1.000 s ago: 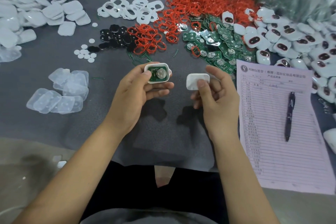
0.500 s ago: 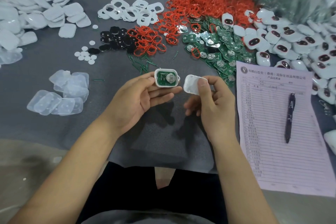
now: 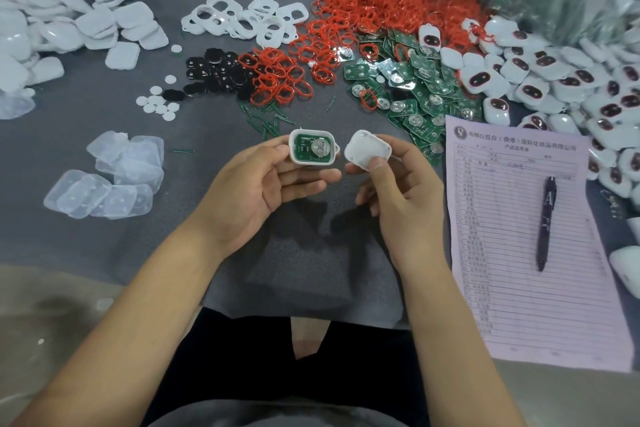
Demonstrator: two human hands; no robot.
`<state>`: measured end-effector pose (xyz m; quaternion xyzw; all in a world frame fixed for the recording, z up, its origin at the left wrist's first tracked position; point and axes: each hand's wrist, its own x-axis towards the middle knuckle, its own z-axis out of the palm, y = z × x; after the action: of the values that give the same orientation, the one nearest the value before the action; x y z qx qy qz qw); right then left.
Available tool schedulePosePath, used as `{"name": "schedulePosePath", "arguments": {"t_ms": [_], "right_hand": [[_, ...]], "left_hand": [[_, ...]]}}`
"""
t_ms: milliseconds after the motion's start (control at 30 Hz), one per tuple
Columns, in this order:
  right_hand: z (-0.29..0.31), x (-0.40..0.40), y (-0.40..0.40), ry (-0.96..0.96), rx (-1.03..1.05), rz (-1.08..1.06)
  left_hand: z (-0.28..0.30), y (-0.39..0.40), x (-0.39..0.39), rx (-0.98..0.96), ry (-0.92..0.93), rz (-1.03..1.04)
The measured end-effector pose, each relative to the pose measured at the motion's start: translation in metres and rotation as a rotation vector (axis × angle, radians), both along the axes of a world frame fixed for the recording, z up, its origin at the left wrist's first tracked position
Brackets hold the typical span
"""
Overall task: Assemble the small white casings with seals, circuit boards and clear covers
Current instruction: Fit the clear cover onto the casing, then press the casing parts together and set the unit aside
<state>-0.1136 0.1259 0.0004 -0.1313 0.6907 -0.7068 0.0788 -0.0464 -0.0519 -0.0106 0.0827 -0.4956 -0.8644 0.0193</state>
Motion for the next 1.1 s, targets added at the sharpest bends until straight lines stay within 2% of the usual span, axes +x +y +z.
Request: {"name": "schedulePosePath", "arguments": {"t_ms": [533, 667, 767, 967, 1100], "right_hand": [[-0.003, -0.001, 0.0, 0.008, 0.052, -0.005], [-0.003, 0.0, -0.001, 0.003, 0.049, -0.006], [-0.003, 0.0, -0.001, 0.011, 0.05, -0.004], [-0.005, 0.0, -0.001, 0.041, 0.049, 0.006], [-0.003, 0.001, 0.0, 0.055, 0.064, 0.034]], "left_hand": [[0.003, 0.001, 0.0, -0.014, -0.01, -0.005], [0.004, 0.005, 0.002, -0.161, -0.028, 0.081], [0.006, 0.008, 0.003, -0.2, -0.031, 0.124], [0.008, 0.01, 0.002, -0.223, -0.06, 0.108], [0.01, 0.01, 0.004, -0.304, -0.037, 0.077]]}}
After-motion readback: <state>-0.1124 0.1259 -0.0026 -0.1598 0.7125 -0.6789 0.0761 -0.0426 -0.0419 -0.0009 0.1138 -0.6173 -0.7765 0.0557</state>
